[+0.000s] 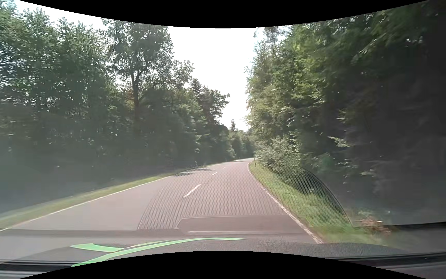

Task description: Follow the waypoints while adhering to traffic rules and regulations

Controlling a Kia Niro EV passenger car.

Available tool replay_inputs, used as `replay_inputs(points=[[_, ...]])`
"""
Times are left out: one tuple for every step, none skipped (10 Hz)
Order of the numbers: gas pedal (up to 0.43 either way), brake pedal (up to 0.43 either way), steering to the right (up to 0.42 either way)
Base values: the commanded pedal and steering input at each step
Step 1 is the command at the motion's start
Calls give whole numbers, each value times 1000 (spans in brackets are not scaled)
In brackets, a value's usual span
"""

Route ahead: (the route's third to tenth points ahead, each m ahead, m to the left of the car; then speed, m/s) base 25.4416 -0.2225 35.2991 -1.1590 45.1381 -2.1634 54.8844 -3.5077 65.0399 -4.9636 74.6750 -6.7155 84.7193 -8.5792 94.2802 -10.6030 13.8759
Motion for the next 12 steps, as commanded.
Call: replay_inputs(points=[[118, 0, 16], [118, 0, 16], [118, 0, 16], [118, 0, 16], [118, 0, 16], [118, 0, 16], [118, 0, 16], [118, 0, 16], [118, 0, 16], [118, 0, 16], [118, 0, 16], [118, 0, 16]])
